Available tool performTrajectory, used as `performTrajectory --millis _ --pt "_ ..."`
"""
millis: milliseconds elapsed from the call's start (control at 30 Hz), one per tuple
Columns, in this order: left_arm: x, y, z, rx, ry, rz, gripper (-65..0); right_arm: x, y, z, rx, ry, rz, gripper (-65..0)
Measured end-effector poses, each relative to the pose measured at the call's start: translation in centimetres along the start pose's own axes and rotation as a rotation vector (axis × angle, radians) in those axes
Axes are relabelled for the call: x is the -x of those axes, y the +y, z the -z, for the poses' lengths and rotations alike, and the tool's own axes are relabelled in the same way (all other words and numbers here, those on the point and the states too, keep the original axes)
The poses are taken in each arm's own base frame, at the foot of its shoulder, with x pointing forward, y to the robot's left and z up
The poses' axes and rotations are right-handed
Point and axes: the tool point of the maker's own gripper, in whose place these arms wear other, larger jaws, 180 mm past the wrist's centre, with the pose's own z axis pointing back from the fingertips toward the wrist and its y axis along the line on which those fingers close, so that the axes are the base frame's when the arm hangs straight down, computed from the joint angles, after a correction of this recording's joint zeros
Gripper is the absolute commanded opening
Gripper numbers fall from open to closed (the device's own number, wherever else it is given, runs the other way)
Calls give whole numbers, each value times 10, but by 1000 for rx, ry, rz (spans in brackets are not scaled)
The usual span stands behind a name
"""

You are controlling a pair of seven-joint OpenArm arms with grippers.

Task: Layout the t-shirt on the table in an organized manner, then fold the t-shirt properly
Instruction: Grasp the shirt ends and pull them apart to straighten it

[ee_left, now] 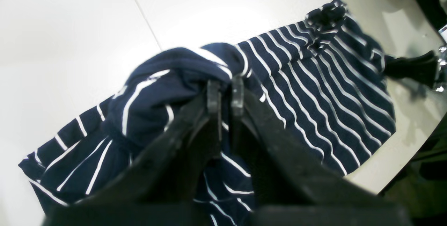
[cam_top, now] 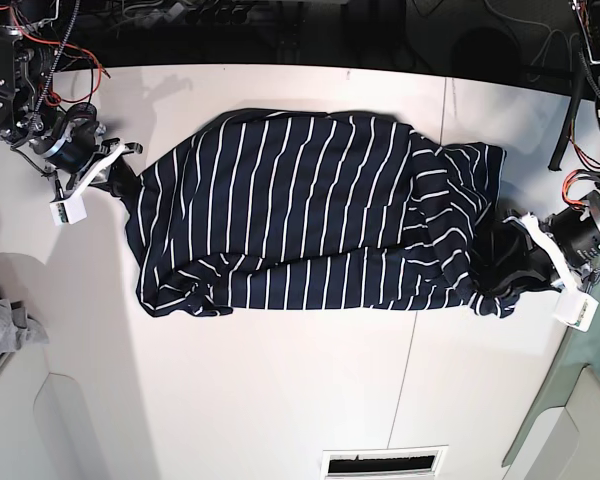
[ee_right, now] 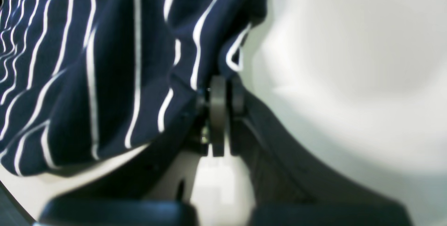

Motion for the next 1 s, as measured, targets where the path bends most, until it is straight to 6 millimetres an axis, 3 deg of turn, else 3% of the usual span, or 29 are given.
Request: performTrajectory --millis 133,233,467,600,700,800,933,1000 --pt "1 1 0 -5 4 4 -650 -11 13 0 -13 -19 -10 -650" --pt "0 2 -1 -9 1 4 -650 -39 6 -17 21 -71 -46 -650" --pt "-27 31 -32 -80 -110 -49 -650 -127 -21 -100 136 -311 -61 -650" --pt "-44 41 -51 -107 -119 -8 -650 -150 -47 -145 195 -402 -38 -650" --pt "-44 41 -52 -109 -99 9 -650 -157 -64 -165 247 -436 -34 -650" --pt "-24 41 -42 -113 -35 5 -650 -146 -75 -155 256 -405 -3 -650" --pt "15 40 -9 -89 42 -13 -650 -115 -85 -112 222 -301 75 -650" --pt "35 38 11 -73 79 -15 -650 -113 -90 -92 211 -291 98 -650"
